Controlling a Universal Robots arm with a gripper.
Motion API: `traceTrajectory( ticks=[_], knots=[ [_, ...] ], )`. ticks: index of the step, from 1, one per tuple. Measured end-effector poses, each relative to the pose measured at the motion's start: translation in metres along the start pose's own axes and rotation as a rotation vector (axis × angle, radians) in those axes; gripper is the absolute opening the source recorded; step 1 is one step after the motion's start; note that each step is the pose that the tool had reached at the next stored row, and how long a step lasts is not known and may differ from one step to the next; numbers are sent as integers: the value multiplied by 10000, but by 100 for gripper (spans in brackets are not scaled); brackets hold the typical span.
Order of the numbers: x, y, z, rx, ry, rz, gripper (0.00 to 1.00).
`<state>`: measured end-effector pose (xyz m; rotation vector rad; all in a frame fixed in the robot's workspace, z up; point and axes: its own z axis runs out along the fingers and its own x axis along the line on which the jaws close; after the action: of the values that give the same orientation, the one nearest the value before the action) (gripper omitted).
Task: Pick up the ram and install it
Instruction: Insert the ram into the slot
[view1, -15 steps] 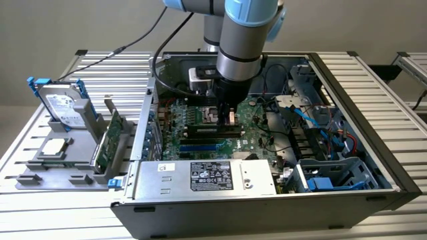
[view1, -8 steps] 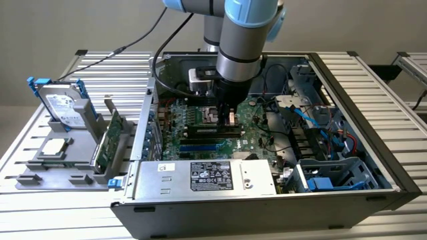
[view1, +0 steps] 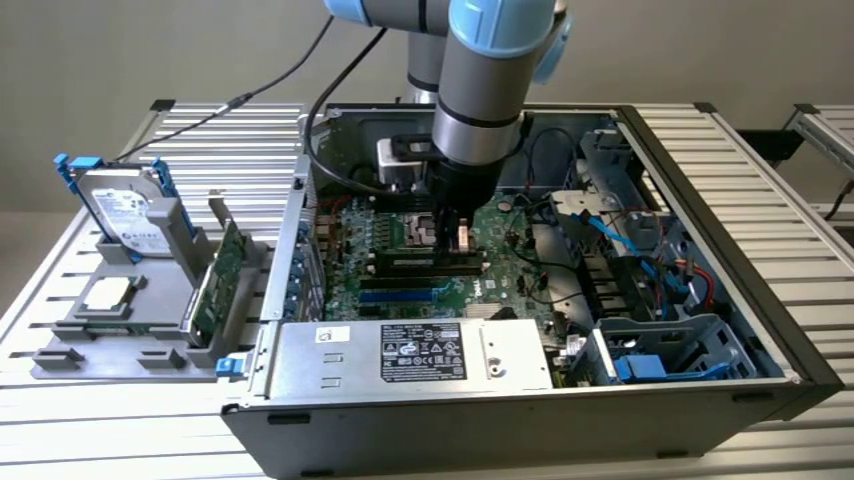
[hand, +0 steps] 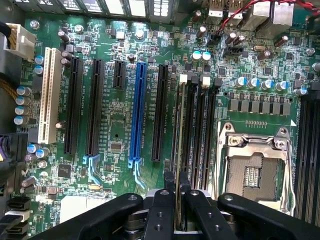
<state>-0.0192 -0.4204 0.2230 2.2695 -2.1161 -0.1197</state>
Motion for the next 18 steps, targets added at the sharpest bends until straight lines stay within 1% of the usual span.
traceTrajectory(
  ticks=[7,13,18],
  knots=[
    [-5,1,22,-3,-1,53,15],
    [-12,4,22,-48,-14,170,15],
    [-12,4,22,-65,-16,183,15]
  ],
)
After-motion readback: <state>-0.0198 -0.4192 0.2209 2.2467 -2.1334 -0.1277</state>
